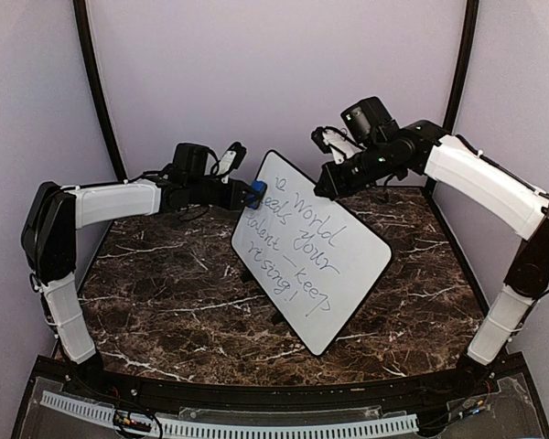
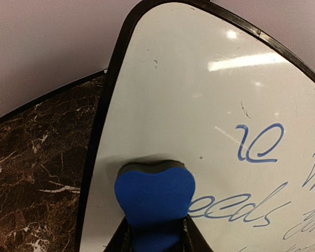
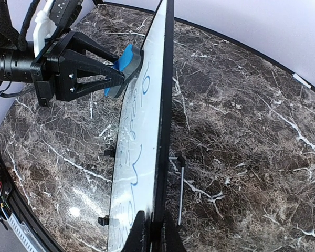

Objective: Erase the whiteboard
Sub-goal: Erase the center of the whiteboard.

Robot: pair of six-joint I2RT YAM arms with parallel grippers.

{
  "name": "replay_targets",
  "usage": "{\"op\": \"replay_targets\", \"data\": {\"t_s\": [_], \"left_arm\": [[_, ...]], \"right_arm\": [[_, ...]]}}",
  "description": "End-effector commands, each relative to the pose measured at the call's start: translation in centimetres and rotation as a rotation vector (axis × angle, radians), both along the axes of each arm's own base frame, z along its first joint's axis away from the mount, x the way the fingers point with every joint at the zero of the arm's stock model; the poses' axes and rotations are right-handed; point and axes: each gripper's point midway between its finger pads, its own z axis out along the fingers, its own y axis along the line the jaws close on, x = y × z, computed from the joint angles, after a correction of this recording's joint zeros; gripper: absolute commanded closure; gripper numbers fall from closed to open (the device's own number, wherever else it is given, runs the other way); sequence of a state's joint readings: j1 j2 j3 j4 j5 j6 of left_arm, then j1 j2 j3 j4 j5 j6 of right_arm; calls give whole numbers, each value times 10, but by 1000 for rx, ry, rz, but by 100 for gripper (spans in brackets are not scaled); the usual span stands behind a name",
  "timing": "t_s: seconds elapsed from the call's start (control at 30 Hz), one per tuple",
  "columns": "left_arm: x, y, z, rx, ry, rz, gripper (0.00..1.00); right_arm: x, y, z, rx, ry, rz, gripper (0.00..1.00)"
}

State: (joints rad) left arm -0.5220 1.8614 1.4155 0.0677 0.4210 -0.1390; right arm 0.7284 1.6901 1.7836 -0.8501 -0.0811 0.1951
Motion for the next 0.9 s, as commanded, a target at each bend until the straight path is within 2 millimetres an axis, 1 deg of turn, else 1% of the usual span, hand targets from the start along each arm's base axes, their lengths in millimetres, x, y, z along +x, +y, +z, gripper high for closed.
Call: {"op": "replay_targets", "data": {"t_s": [0.0,0.03,0.1,0.27,0.33,0.4,0.47,0.5,0.53,0.57,0.6,0.63,0.7,0.77,0.87], "left_arm": [[-4,-6,21,-20,-42,-16,100],[-4,-6,19,-16,-41,-15,100],[-5,-5,8,-3,-27,-14,100],[-12,-3,-22,28,29,-29,100],[-14,-4,-25,21,34,-39,100],[-14,-7,-19,3,23,-52,100],[-11,-10,-5,-16,0,-58,100],[-7,-13,7,-29,-23,-60,100],[-6,-14,11,-33,-27,-64,100],[-4,-17,25,-48,-46,-69,100],[-2,-18,32,-56,-57,-71,100],[-1,-20,43,-71,-73,-78,100],[0,-23,57,-87,-92,-87,100],[-1,-24,61,-92,-91,-92,100],[-8,-26,55,-86,-74,-101,100]], "right_arm": [[-22,26,-3,-49,-59,191,100],[-22,27,-4,-50,-55,192,100],[-23,30,-6,-55,-47,197,100],[-24,31,-8,-65,-40,200,100],[-25,30,-8,-71,-41,200,100],[-25,30,-9,-75,-42,201,100],[-25,29,-10,-79,-40,200,100],[-25,30,-11,-80,-39,201,100],[-25,30,-13,-83,-36,203,100],[-25,30,-13,-82,-35,204,100],[-25,30,-14,-83,-33,204,100],[-25,30,-15,-83,-32,204,100],[-24,31,-15,-83,-30,202,100],[-23,31,-15,-83,-27,195,100],[-23,31,-12,-82,-28,194,100]]}}
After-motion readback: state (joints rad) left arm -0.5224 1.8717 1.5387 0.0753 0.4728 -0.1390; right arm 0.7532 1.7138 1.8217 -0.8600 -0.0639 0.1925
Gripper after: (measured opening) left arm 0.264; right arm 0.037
